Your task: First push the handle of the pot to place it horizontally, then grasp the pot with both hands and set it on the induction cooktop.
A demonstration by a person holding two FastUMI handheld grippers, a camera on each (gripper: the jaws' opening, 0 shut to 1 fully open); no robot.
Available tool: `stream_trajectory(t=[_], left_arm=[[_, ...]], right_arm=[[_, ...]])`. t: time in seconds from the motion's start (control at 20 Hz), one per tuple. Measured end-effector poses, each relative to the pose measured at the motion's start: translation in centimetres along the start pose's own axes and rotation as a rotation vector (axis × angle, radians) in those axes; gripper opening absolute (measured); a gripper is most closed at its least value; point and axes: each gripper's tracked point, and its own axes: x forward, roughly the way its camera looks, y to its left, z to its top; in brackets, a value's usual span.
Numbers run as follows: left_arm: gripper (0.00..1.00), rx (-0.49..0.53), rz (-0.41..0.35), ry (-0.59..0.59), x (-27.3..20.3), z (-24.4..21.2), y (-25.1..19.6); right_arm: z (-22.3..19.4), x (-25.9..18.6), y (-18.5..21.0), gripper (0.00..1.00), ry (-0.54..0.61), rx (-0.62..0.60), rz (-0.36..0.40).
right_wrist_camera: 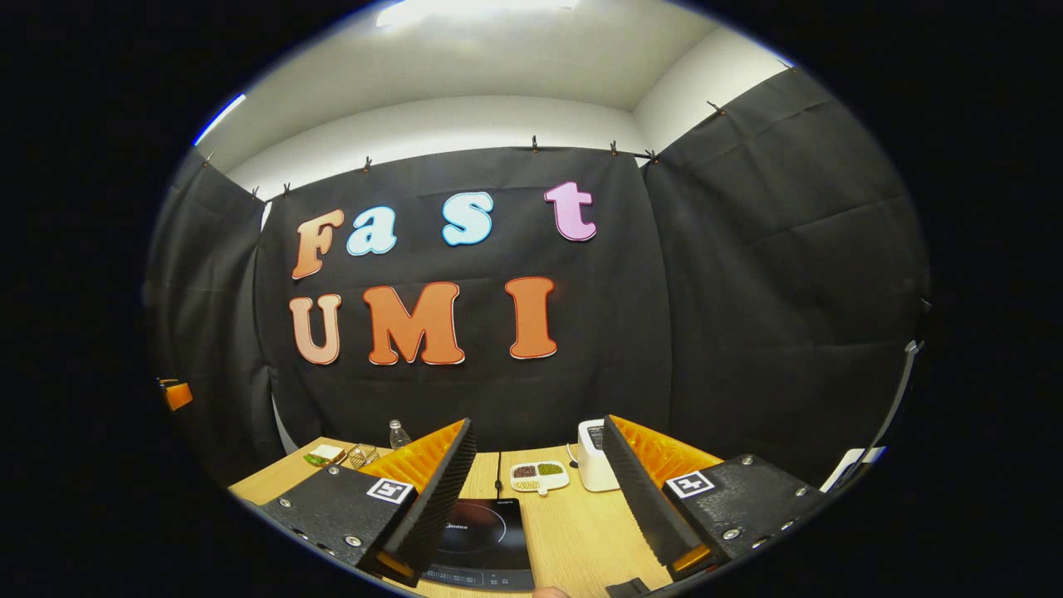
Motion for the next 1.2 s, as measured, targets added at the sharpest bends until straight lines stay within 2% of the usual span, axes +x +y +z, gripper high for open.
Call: stream_trajectory(t=[0.15,0.25,0.35,0.4,0.45,0.55,0.65,0.75,0.8,0.9,0.95,1.2], left_arm=[[0.88,0.001,0.009,0.015,0.3,-0.7,0.2],[0.90,-0.003,-0.011,0.025,0.3,-1.1,-0.2],[0.77,-0.009,-0.046,0.052,0.3,-2.2,-1.1],[0.77,0.000,-0.051,0.058,0.4,-2.7,-1.0],[0.72,0.016,-0.043,0.064,0.5,-3.0,-0.7],[0.49,0.036,-0.041,0.087,0.6,-4.1,-0.8],[0.45,0.043,-0.069,0.116,0.8,-5.5,-1.8],[0.34,0.022,-0.111,0.139,0.7,-6.7,-2.8],[0.23,0.015,-0.130,0.158,0.6,-7.7,-3.1],[0.22,0.013,-0.143,0.195,0.7,-9.6,-3.2],[0.06,0.011,-0.152,0.220,0.7,-10.6,-3.5],[0.05,0.003,-0.211,0.330,-0.1,-16.3,-5.3]], right_arm=[[-0.2,0.0,-0.2,0.95,0.007,0.002,0.001],[-0.3,-0.1,-0.4,0.95,0.010,0.004,0.002],[-0.4,0.0,-0.5,0.95,0.014,0.008,-0.003],[-0.5,0.1,-0.6,0.95,0.015,0.010,-0.005],[-0.5,0.1,-0.6,0.95,0.017,0.012,-0.005],[-0.8,0.2,-0.5,0.95,0.025,0.014,-0.003],[-1.0,0.3,-0.4,0.95,0.031,0.007,0.000],[-1.1,0.5,0.0,0.95,0.034,0.001,0.004],[-1.0,0.5,0.1,0.95,0.034,-0.001,0.007],[-1.0,0.5,0.1,0.95,0.034,-0.004,0.009],[-1.1,0.5,0.2,0.95,0.034,-0.004,0.010],[-1.0,0.4,0.2,0.95,0.033,-0.007,0.003]])
